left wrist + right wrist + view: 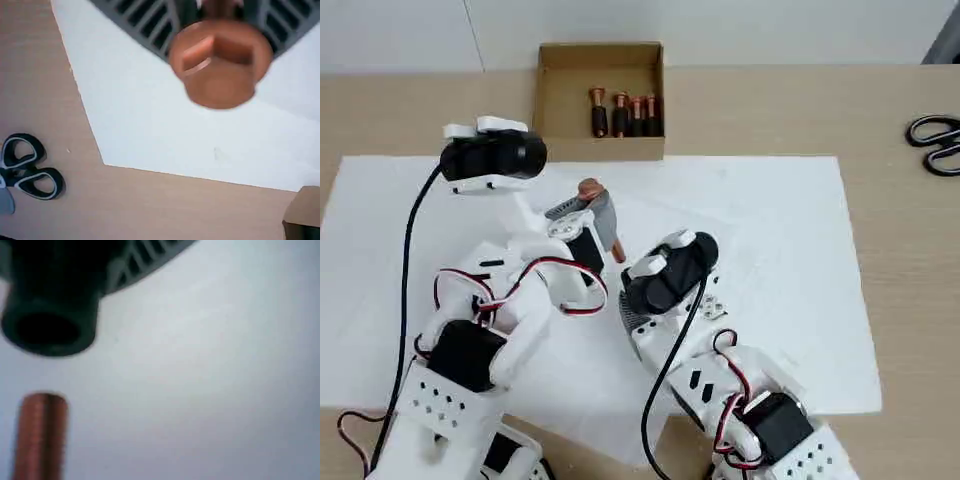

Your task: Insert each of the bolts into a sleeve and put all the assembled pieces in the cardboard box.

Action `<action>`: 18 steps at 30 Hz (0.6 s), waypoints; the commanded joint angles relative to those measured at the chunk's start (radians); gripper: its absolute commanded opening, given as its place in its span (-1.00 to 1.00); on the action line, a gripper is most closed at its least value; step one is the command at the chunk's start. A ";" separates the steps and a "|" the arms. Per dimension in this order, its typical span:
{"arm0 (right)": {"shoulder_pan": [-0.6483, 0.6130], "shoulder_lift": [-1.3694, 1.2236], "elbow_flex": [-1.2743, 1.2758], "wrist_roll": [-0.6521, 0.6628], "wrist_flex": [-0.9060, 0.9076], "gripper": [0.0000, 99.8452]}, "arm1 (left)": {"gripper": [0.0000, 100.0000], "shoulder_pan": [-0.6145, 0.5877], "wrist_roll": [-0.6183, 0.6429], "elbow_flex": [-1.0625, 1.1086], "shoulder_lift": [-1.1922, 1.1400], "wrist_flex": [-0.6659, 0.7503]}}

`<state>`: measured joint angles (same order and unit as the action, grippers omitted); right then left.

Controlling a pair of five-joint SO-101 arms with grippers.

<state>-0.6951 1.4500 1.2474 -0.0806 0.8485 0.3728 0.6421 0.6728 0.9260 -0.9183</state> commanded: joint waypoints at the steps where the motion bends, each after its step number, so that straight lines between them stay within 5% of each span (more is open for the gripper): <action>1: -0.007 0.015 -0.006 -0.005 -0.025 -0.99 | -0.99 0.006 0.005 0.007 0.014 0.018; 18: -0.007 0.008 -0.006 -0.005 -0.025 -0.99 | -0.99 0.044 0.009 0.021 0.017 0.015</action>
<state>-0.6951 1.4500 1.2474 -0.0806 0.8485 0.4051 0.6467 0.7004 0.9260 -0.9183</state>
